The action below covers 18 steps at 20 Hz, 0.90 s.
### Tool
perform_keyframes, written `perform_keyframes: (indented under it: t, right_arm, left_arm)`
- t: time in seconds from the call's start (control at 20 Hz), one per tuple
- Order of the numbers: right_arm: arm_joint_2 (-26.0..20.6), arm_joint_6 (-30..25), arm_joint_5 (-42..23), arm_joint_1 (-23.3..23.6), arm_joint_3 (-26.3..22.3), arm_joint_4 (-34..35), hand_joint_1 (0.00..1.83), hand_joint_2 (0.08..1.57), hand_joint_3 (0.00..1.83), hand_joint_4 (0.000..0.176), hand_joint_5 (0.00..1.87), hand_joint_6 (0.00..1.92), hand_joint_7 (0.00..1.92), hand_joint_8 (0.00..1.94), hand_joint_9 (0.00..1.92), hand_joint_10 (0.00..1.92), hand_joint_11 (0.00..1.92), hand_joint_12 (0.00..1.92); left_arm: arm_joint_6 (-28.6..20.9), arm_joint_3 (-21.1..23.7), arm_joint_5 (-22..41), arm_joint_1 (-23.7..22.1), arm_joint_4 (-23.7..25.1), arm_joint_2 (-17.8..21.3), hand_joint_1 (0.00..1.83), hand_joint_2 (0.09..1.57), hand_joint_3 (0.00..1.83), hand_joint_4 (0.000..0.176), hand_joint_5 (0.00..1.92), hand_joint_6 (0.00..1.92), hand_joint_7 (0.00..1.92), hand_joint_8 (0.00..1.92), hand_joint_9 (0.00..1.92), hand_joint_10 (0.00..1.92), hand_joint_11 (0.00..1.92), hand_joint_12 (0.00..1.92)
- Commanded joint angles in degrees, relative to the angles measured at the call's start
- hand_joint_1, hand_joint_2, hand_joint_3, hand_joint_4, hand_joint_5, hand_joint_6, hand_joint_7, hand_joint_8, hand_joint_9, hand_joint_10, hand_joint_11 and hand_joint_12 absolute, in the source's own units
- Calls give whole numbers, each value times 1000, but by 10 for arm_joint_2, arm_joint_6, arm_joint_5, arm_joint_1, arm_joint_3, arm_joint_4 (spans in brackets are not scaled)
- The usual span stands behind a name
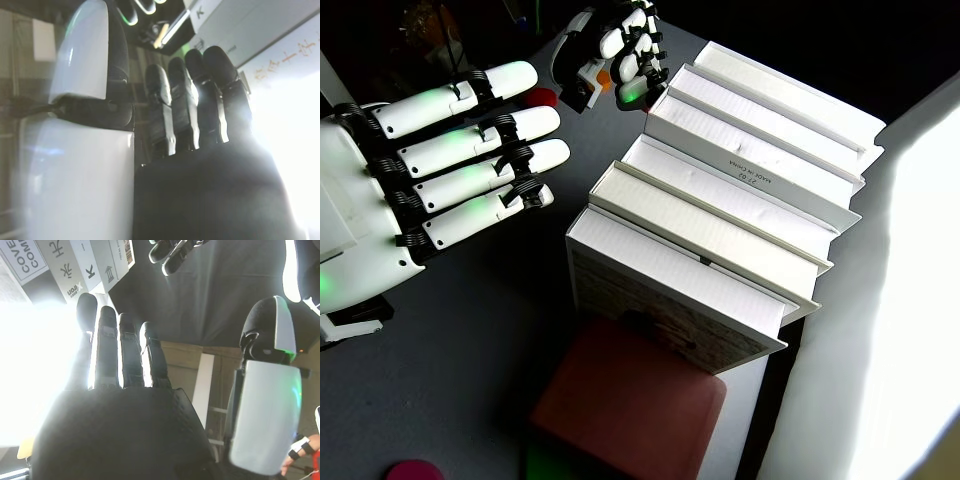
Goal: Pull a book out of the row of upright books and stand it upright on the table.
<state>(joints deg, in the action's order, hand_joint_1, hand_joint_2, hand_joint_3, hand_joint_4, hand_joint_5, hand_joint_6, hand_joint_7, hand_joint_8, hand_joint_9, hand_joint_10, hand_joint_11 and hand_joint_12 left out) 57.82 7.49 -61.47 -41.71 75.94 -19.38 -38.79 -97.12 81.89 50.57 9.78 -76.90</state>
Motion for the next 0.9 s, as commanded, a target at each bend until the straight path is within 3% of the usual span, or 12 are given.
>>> perform_keyframes:
  t: [0.0, 0.15, 0.25, 0.35, 0.4, 0.45, 0.5, 0.55, 0.6, 0.65, 0.75, 0.85]
  right_arm:
    - [-2, -8, -63, 5, 1, 28, 980, 973, 5, 81, 367, 10, 323, 1, 333, 111, 0, 1399]
    - [-2, -8, -59, 9, 2, 15, 973, 991, 3, 68, 329, 2, 331, 4, 350, 80, 0, 1406]
    - [4, -8, -36, 21, 12, -5, 926, 989, 4, 55, 342, 3, 320, 2, 351, 66, 0, 1434]
    - [23, -8, 0, 34, 36, -30, 929, 989, 2, 77, 327, 3, 274, 0, 318, 32, 0, 1332]
    - [30, -8, 11, 38, 44, -38, 929, 989, 2, 77, 327, 3, 274, 0, 318, 32, 0, 1332]
    - [37, -8, 28, 45, 55, -50, 931, 1008, 6, 95, 313, 2, 239, 3, 296, 18, 0, 1228]
    - [39, -8, 40, 52, 60, -60, 931, 1008, 6, 95, 313, 2, 239, 3, 296, 18, 0, 1228]
    - [38, -8, 44, 56, 61, -65, 924, 972, 0, 106, 355, 14, 226, 2, 307, 19, 0, 1372]
    - [35, -8, 49, 63, 61, -72, 895, 986, 0, 149, 360, 12, 193, 0, 309, 20, 0, 1476]
    - [33, -8, 55, 71, 61, -80, 912, 989, 1, 145, 375, 13, 189, 1, 308, 19, 0, 1537]
    - [30, -17, 75, 102, 61, -110, 880, 1012, 9, 174, 350, 1, 165, 0, 219, 0, 0, 1529]
    - [24, -35, 84, 133, 58, -137, 891, 1066, 23, 143, 354, 2, 142, 0, 167, 1, 0, 1430]
  left_arm:
    - [-6, -1, 60, -7, -28, 1, 1125, 815, 2, 0, 514, 32, 458, 24, 332, 442, 0, 1501]
    - [-6, -11, 47, -9, -19, 0, 1072, 835, 2, 0, 492, 2, 440, 1, 301, 344, 0, 1383]
    - [-6, -28, 42, -14, -14, -11, 1009, 838, 0, 0, 467, 0, 431, 0, 316, 291, 0, 1453]
    - [-6, -55, 32, -13, -12, -28, 958, 848, 0, 0, 438, 0, 426, 0, 338, 196, 0, 1466]
    - [-6, -65, 29, -13, -11, -35, 958, 848, 0, 0, 438, 0, 426, 0, 338, 196, 0, 1466]
    - [-6, -79, 27, -13, -8, -45, 1002, 845, 0, 19, 436, 0, 429, 0, 369, 127, 0, 1428]
    - [-6, -87, 22, -13, -5, -51, 1002, 845, 0, 19, 436, 0, 429, 0, 369, 127, 0, 1428]
    - [-6, -92, 17, -13, -3, -54, 1170, 886, 14, 38, 390, 1, 320, 2, 327, 73, 0, 1184]
    - [-6, -93, 14, -13, -1, -55, 1244, 921, 27, 28, 405, 8, 316, 6, 329, 57, 0, 1217]
    - [-6, -93, 12, -13, -1, -55, 1278, 926, 26, 31, 414, 5, 327, 5, 346, 45, 0, 1257]
    - [-6, -90, 10, -13, 1, -53, 1343, 920, 20, 38, 432, 6, 369, 11, 371, 47, 0, 1258]
    - [-6, -86, 10, -13, 4, -49, 1252, 909, 13, 47, 438, 7, 371, 9, 358, 41, 0, 1247]
